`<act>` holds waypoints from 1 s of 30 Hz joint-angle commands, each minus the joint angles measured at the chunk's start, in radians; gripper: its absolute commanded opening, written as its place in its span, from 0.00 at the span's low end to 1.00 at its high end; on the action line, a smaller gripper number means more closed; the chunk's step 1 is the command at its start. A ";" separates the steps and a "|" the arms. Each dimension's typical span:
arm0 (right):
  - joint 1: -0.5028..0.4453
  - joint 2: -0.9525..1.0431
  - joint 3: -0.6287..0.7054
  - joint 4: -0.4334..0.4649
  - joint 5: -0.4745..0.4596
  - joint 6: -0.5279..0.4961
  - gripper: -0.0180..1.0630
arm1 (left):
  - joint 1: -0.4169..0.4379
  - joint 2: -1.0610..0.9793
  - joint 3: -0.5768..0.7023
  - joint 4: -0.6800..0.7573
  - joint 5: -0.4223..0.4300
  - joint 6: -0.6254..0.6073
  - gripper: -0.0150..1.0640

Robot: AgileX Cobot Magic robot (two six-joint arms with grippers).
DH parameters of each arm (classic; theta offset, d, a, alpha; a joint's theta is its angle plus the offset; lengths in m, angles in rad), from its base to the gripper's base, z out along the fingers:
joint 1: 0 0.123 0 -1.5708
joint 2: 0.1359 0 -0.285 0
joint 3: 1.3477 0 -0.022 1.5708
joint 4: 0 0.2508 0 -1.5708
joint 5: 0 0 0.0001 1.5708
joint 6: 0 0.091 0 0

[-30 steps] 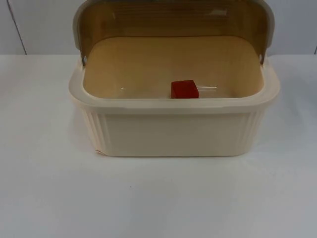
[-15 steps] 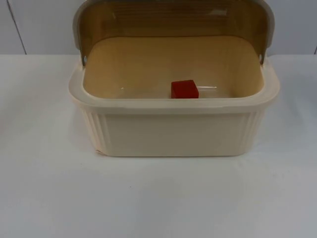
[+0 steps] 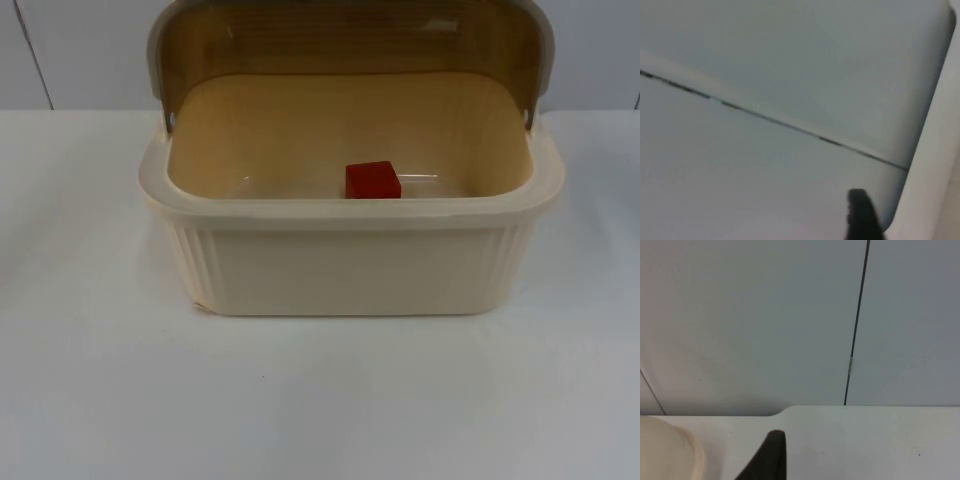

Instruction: Open the box lid with the left hand, place the block into the box with the right hand, then close the box lid with the left hand.

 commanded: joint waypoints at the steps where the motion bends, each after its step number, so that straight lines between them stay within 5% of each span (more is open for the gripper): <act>1: 0.003 -0.013 0.002 0.002 -0.013 -0.014 0.99 | -0.011 -0.004 -0.003 -0.061 0.001 0.015 0.40; 6: 0.003 -0.013 0.002 0.002 -0.013 -0.014 0.99 | -0.011 0.010 -0.003 -0.137 0.001 0.015 0.01; 13: 0.003 -0.013 0.002 0.002 -0.013 -0.014 0.99 | -0.011 0.022 -0.003 -0.206 0.134 0.043 0.01; 30: 0.003 -0.013 0.002 0.002 -0.015 -0.014 0.99 | -0.026 0.041 -0.003 -0.268 0.168 0.132 0.01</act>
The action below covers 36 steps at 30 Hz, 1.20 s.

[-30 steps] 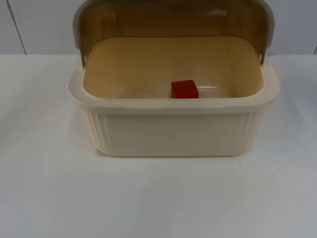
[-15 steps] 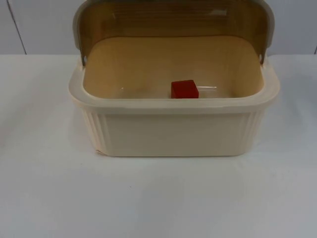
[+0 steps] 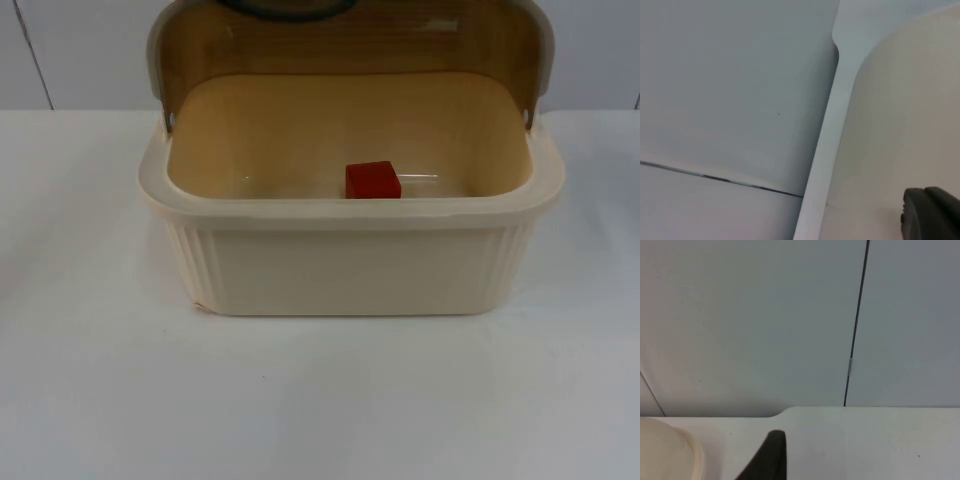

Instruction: Open the box lid with the left hand, place the block into the box with the right hand, then close the box lid with the left hand.

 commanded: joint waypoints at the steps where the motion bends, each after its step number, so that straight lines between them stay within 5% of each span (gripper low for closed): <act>1: 0.003 -0.013 0.002 0.002 -0.013 -0.014 0.99 | -0.008 0.000 -0.003 -0.021 -0.008 0.006 0.01; 17: 0.003 -0.013 0.002 0.002 -0.013 -0.014 0.99 | -0.008 0.000 0.128 -0.017 -0.103 0.016 0.01; 36: 0.003 -0.013 0.002 0.002 -0.013 -0.014 0.99 | -0.032 -0.021 0.128 -0.024 0.001 -0.018 0.01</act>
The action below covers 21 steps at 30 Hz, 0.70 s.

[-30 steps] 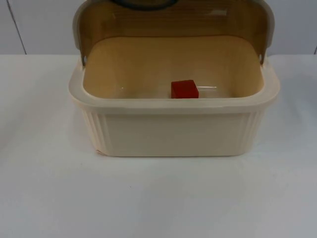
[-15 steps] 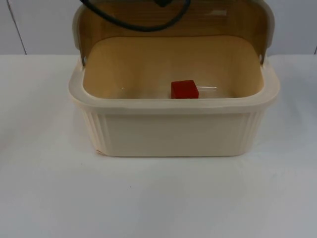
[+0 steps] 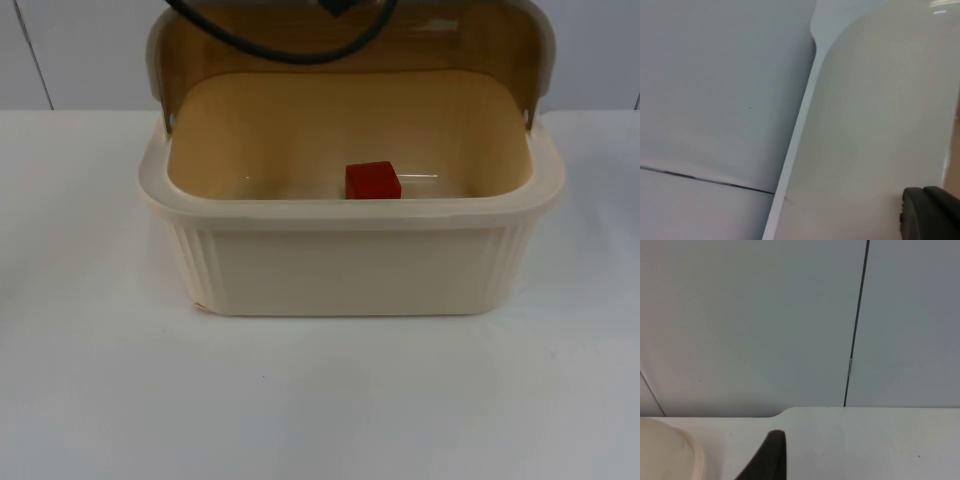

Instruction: Open the box lid with the left hand, place the block into the box with the right hand, then close the box lid with the left hand.

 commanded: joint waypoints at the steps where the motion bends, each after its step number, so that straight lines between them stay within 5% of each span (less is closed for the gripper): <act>1: 0.003 -0.013 0.002 0.002 -0.011 -0.014 0.99 | -0.012 -0.011 0.020 0.004 0.053 -0.022 0.01; 21: 0.003 -0.013 0.002 0.013 -0.004 -0.014 0.99 | -0.053 -0.125 0.291 0.029 0.002 -0.021 0.01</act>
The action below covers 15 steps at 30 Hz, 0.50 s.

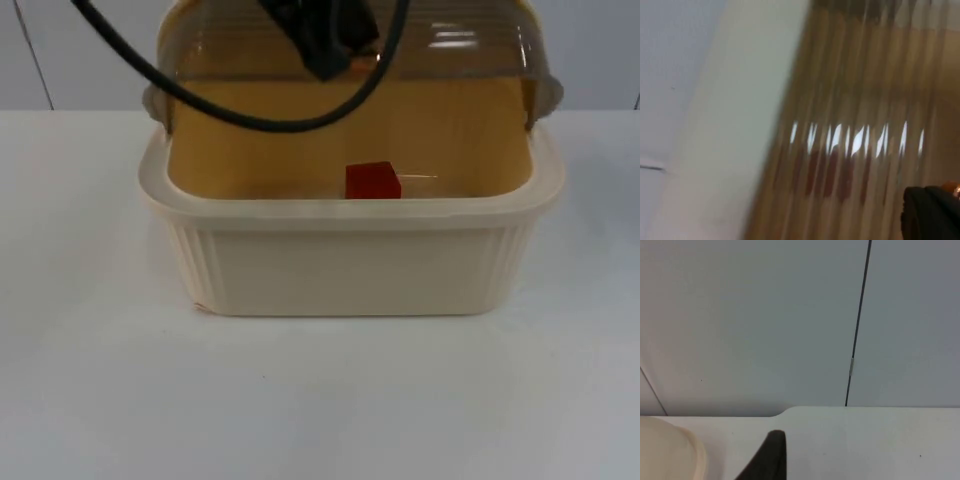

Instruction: Open the box lid with the left hand, place the block into the box with the right hand, then close the box lid with the left hand.

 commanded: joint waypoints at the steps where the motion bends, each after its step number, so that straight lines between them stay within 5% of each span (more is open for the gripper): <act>1: 0.003 -0.013 0.002 0.004 -0.006 -0.006 0.99 | -0.015 0.002 0.046 0.039 0.011 -0.007 0.01; 10: 0.003 -0.013 0.002 0.004 -0.006 -0.006 0.99 | -0.092 -0.017 0.231 0.119 -0.109 -0.010 0.01; 15: 0.003 -0.013 0.002 0.004 -0.006 -0.006 0.99 | -0.121 -0.033 0.257 0.120 -0.109 -0.028 0.01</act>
